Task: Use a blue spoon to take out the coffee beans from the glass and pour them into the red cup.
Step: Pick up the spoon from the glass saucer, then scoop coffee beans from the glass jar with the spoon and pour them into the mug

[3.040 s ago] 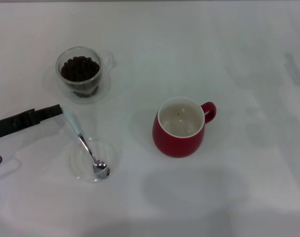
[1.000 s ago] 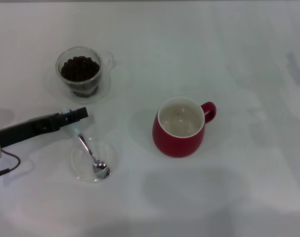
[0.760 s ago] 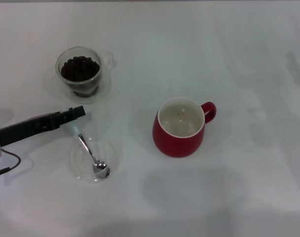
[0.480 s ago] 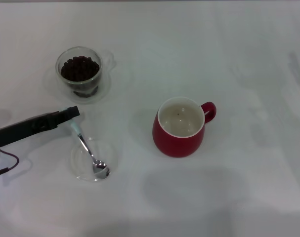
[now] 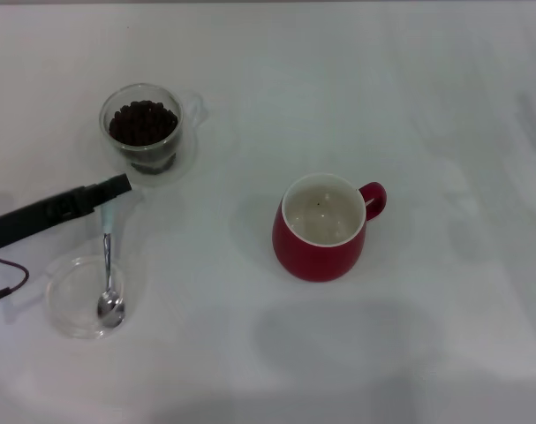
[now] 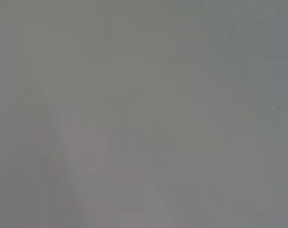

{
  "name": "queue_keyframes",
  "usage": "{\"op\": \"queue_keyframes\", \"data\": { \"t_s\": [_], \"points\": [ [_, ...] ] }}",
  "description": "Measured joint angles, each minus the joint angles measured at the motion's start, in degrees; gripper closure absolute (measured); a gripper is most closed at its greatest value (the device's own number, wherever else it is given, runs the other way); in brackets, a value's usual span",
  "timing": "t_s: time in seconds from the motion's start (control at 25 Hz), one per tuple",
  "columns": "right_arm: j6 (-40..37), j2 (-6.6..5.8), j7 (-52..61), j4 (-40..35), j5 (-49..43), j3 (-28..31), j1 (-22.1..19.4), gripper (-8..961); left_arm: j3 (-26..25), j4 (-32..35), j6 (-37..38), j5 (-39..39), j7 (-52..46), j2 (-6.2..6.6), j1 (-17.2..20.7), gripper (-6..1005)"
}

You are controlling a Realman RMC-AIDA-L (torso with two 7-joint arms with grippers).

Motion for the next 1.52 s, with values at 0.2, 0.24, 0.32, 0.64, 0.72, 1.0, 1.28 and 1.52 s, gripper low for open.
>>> {"op": "queue_keyframes", "data": {
  "t_s": [0.2,0.24,0.32,0.64,0.72,1.0,1.28,1.52],
  "points": [
    [0.04,0.0,0.0,0.04,0.03,0.0,-0.02,122,0.18,0.02,0.09,-0.85,0.08,0.04,0.16,858],
    [0.07,0.0,0.0,0.05,0.04,0.0,-0.02,122,0.19,0.02,0.1,-0.86,0.09,0.04,0.16,858],
    [0.07,0.0,0.0,0.05,0.06,0.02,-0.02,122,0.1,0.03,0.12,-0.92,0.09,0.03,0.16,859],
    [0.52,0.0,0.0,0.06,0.11,0.08,-0.15,121,0.0,0.01,3.28,-1.93,-0.19,0.02,0.15,861],
    [0.54,0.0,0.0,0.05,0.11,0.07,-0.2,121,0.0,-0.23,4.41,-2.97,-0.25,0.05,0.49,862],
    [0.58,0.0,0.0,0.05,0.11,0.02,-0.52,121,0.0,-0.39,7.3,-6.11,-0.34,1.1,3.2,863],
    [0.58,0.0,0.0,0.05,0.02,-0.27,-0.44,121,0.0,-0.49,11.5,-9.66,-0.04,1.69,5.24,862],
    [0.58,0.0,0.0,-0.04,-0.17,-0.48,-0.46,121,0.0,-0.43,15.46,-15.23,0.06,2.14,6.07,863]
  ]
}}
